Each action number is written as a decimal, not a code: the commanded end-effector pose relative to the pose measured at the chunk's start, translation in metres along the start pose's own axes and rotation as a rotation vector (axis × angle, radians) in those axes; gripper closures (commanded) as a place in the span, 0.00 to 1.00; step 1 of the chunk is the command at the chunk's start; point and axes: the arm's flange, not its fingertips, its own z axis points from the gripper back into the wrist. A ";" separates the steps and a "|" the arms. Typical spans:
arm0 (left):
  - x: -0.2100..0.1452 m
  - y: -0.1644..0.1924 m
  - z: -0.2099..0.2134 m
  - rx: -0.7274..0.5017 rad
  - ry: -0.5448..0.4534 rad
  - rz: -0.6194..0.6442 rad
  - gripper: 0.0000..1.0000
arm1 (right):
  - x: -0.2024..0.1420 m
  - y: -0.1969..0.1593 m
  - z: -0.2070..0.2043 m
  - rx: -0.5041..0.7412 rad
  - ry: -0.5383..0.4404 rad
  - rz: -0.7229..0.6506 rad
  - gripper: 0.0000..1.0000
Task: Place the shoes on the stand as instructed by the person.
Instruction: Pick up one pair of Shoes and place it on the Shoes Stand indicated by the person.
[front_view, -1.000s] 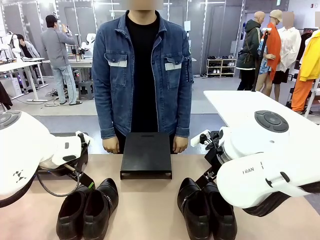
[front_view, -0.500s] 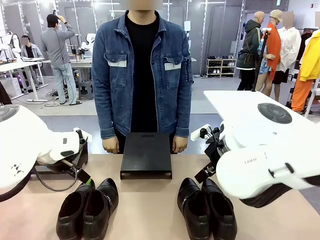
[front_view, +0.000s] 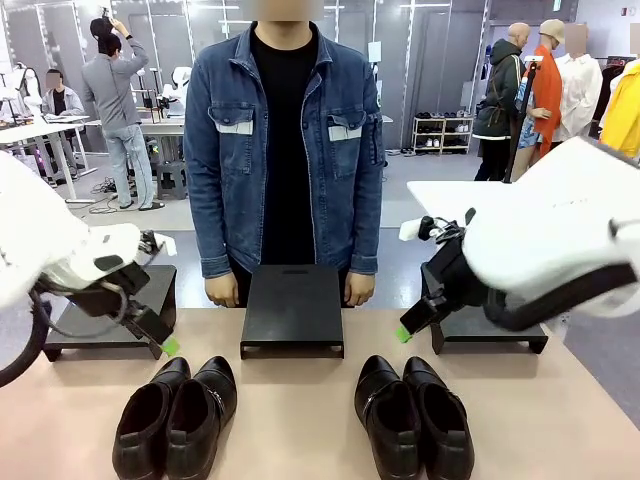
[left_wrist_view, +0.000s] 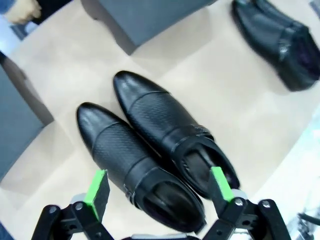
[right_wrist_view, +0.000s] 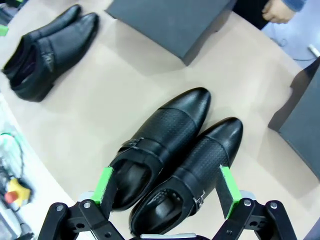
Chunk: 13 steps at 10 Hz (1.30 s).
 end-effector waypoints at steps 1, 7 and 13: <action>-0.008 0.034 0.032 -0.225 0.003 0.069 0.00 | -0.007 -0.034 0.029 0.219 0.018 -0.064 0.00; -0.153 0.161 0.130 -0.862 -0.252 0.291 0.00 | -0.136 -0.169 0.122 0.718 -0.249 -0.387 0.00; -0.270 0.215 0.142 -0.876 -0.496 0.490 0.00 | -0.225 -0.207 0.140 0.692 -0.401 -0.632 0.00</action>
